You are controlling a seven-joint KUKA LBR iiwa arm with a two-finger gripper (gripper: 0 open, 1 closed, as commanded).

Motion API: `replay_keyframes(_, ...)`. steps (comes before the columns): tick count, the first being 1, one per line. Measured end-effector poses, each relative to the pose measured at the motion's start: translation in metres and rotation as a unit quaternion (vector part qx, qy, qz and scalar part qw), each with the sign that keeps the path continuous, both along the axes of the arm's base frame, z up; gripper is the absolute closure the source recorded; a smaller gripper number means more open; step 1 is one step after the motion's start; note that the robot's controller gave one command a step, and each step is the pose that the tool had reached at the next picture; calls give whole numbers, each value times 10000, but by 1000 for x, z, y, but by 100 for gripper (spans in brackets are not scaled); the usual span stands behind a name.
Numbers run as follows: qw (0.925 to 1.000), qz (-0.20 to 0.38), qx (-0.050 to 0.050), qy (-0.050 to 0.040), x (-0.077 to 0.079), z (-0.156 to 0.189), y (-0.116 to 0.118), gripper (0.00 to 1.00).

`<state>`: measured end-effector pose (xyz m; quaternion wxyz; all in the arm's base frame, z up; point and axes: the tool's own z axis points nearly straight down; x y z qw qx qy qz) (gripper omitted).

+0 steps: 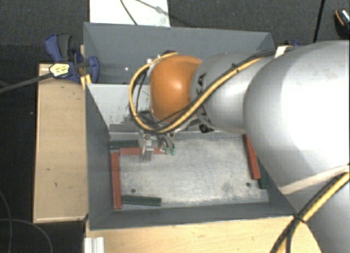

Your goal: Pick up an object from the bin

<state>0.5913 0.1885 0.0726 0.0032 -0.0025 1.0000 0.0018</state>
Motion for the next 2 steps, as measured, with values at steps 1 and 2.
replay_keyframes(1, 9980, 635, 2, -19, -27, 106, 33, 100)
replay_keyframes(2, 9981, 618, -4, -25, -33, 207, 22, 100)
